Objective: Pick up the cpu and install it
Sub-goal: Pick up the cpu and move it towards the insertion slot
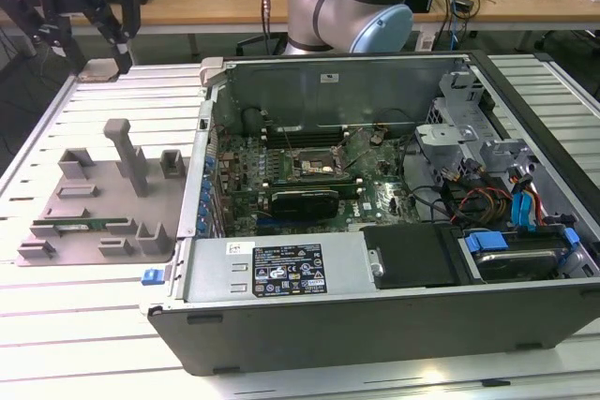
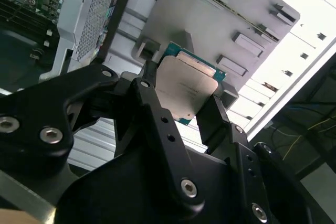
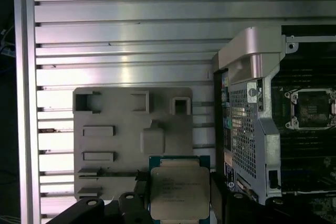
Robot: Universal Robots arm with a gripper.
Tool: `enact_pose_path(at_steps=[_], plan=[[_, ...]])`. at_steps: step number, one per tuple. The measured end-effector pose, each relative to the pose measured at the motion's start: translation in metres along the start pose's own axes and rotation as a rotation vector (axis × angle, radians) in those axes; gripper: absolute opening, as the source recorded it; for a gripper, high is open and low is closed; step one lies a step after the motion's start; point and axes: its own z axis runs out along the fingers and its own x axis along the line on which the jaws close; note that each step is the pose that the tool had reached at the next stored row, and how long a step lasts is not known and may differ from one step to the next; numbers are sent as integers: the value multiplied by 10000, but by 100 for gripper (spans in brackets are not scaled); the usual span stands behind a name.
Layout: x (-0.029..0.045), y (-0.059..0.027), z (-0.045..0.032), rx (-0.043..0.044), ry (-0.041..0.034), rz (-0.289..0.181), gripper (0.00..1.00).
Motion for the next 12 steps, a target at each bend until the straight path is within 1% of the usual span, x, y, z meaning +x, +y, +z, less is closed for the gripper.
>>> enact_pose_path(at_steps=[2, 4, 7, 10, 12], plan=[[-47, 2, 1, 0, 0, 0, 55], [-126, 4, 4, -1, -1, -1, 55], [-179, 6, 5, 0, 0, -1, 55], [-253, 8, 7, 0, 0, 0, 55], [-325, 11, 9, 0, 0, -1, 55]])
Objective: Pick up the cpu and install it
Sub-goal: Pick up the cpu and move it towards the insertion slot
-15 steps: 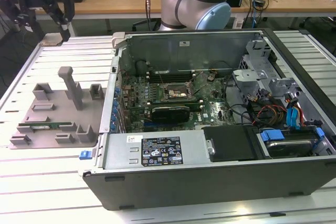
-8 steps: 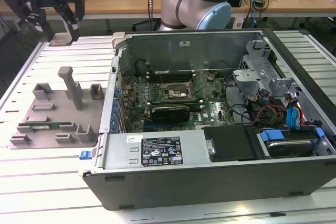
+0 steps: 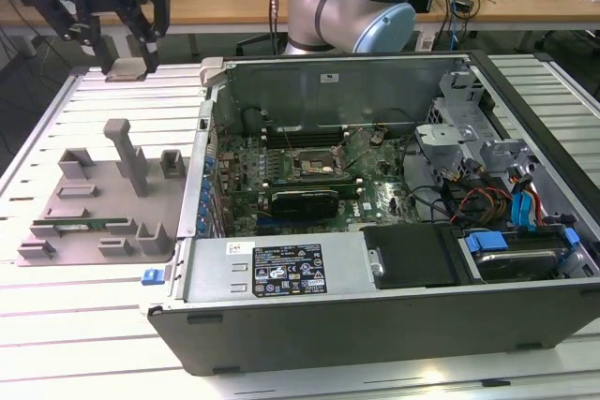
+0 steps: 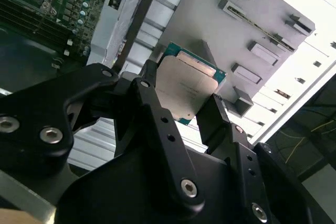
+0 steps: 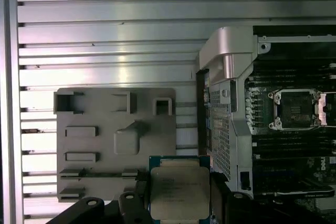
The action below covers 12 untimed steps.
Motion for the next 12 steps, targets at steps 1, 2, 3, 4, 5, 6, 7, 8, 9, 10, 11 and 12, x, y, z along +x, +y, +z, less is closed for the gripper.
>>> enact_pose_path(at_steps=[1, 2, 3, 4, 5, 6, 7, 8, 9, 10, 11, 12], plan=[[-46, 2, 2, -1, -1, 0, 55], [-91, 3, 3, 0, 0, -1, 55], [-135, 5, 4, -1, -1, 1, 55], [-167, 5, 5, -1, 0, 0, 55], [-191, 6, 5, 0, 0, 1, 55], [-220, 7, 6, 0, 1, 0, 55], [-242, 8, 6, 0, 1, 0, 55], [-277, 9, 8, -1, 0, 0, 55], [-301, 10, 9, -1, -1, 0, 55], [-347, 12, 10, 0, -1, 1, 55], [-418, 14, 12, -1, -1, 1, 55], [-471, 16, 13, 0, 0, 0, 55]])
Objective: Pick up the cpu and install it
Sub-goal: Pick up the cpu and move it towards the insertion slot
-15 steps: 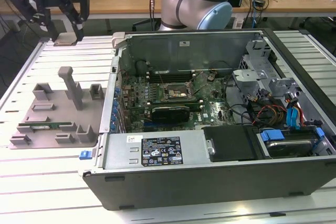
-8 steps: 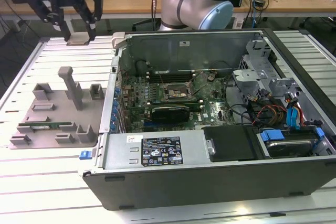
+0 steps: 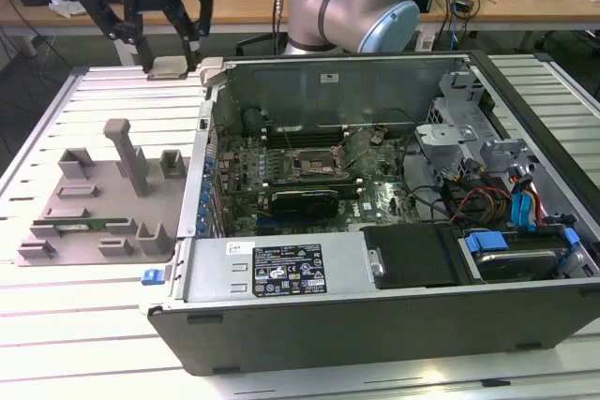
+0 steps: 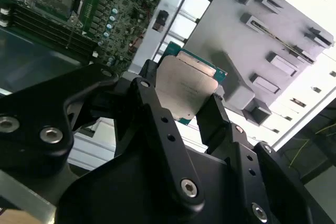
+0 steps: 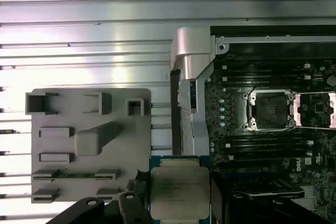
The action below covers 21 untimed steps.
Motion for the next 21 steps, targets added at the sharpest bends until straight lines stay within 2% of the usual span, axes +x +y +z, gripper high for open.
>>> enact_pose_path(at_steps=[2, 4, 8, 10, 11, 14, 16, 21], plan=[[-84, 3, 2, 0, 0, 1, 55], [-216, 7, 6, 0, 0, -1, 55], [-390, 13, 10, 0, 1, -1, 55], [-520, 17, 15, 0, 6, 0, 55], [-614, 21, 22, 0, 13, 2, 55], [-746, 25, 38, 1, 31, 1, 55], [-883, 30, 65, 1, 56, 1, 55], [-1072, 38, 120, 2, 86, 2, 55]])
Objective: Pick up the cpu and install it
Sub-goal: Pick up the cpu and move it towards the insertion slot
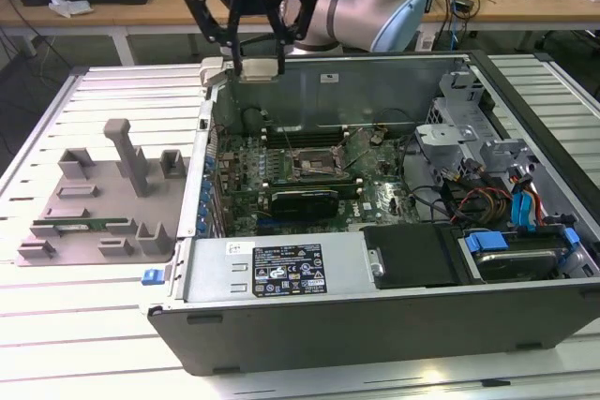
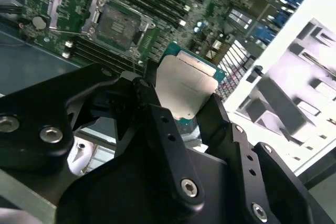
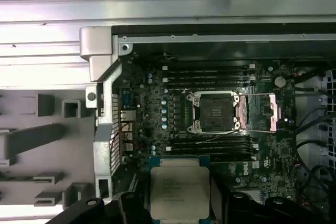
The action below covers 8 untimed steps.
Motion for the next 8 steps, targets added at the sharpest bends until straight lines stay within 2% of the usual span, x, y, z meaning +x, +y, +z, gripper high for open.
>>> enact_pose_path(at_steps=[3, 8], plan=[[-123, 5, 49, 1, 6, 0, 55], [-266, 17, 138, 1, 6, 0, 55]])
